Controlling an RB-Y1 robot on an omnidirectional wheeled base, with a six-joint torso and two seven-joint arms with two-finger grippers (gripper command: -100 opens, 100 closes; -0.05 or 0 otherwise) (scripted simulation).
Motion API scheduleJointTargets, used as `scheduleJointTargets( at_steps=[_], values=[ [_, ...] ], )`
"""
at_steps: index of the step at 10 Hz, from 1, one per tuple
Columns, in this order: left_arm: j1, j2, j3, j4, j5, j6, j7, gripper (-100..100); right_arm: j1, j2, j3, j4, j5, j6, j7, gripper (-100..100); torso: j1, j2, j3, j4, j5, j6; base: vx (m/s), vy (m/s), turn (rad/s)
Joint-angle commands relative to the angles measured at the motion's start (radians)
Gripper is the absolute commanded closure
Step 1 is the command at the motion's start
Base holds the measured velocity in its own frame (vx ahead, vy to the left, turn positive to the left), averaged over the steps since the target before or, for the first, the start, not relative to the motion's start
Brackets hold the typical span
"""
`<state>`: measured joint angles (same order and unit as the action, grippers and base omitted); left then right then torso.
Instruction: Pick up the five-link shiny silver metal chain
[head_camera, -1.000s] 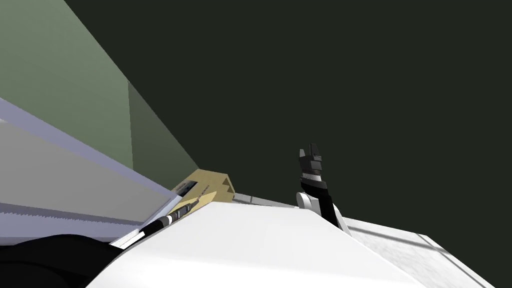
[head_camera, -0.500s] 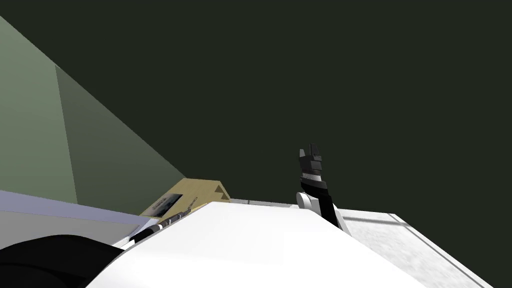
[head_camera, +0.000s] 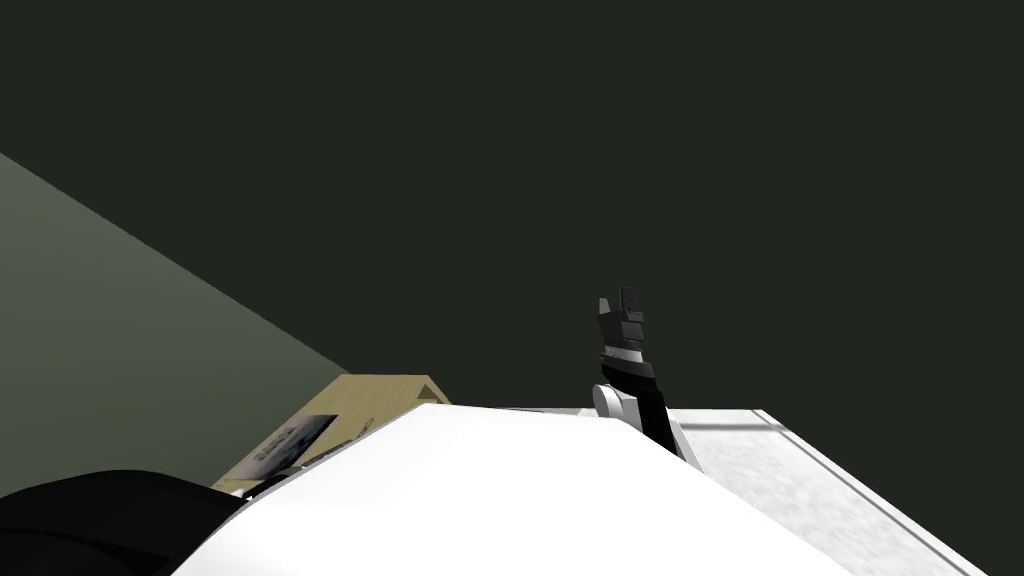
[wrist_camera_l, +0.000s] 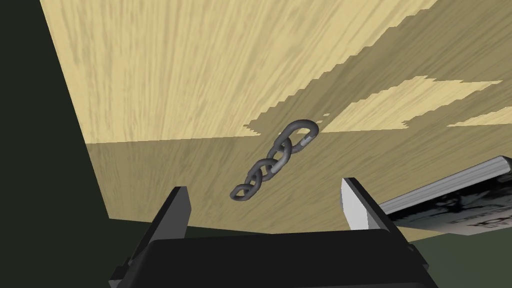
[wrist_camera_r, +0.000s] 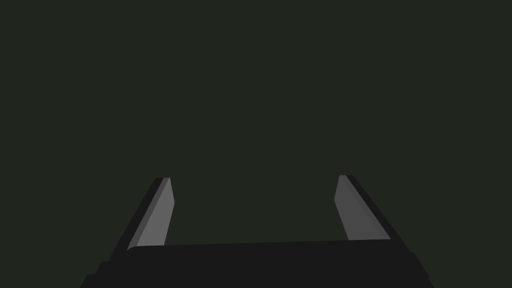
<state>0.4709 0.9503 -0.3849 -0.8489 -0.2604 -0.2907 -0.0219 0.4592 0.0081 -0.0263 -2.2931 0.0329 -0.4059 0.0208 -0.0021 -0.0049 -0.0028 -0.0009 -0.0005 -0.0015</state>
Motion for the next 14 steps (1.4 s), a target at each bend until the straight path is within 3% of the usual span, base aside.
scheduleJointTargets(
  at_steps=[1,2,3,9,10,11,14],
  values=[
    [0.0,0.0,0.0,0.0,0.0,0.0,0.0,-100,0.0,0.0,0.0,0.0,0.0,0.0,0.0,0,0.0,0.0,0.0,0.0,0.0,0.0,0.037,-0.002,-0.034],
    [-0.001,0.0,-0.002,0.001,0.0,0.002,0.0,0,0.0,0.0,0.0,0.0,0.0,0.0,0.0,0,0.0,0.002,0.001,0.0,0.0,-0.001,0.006,0.0,0.006],
    [-0.016,-0.017,-0.001,0.031,0.009,0.01,0.011,-100,0.0,0.0,0.0,0.0,0.0,0.0,0.0,0,0.0,0.004,0.002,0.001,0.0,-0.001,-0.054,0.018,-0.249],
    [-0.075,-0.086,0.0,0.149,0.041,0.044,0.057,-100,0.0,0.0,0.0,0.0,0.0,0.0,0.0,0,0.001,0.015,0.008,0.003,0.0,0.0,-0.144,0.015,-0.281],
    [-0.067,-0.077,0.0,0.133,0.039,0.043,0.054,-100,0.0,0.0,0.0,0.0,0.0,0.0,0.0,0,0.002,0.014,0.008,0.003,0.0,-0.001,-0.055,0.008,-0.024],
    [-0.068,-0.079,0.0,0.136,0.04,0.043,0.055,100,0.0,0.0,0.0,0.0,0.0,0.0,0.0,0,0.002,0.01,0.006,0.002,0.0,-0.002,-0.011,0.001,0.005],
    [-0.068,-0.077,-0.001,0.135,0.039,0.042,0.054,100,0.0,0.0,0.0,0.0,0.0,0.0,0.0,0,0.005,0.005,0.003,0.001,0.003,-0.002,-0.002,0.001,0.001]
  ],
)
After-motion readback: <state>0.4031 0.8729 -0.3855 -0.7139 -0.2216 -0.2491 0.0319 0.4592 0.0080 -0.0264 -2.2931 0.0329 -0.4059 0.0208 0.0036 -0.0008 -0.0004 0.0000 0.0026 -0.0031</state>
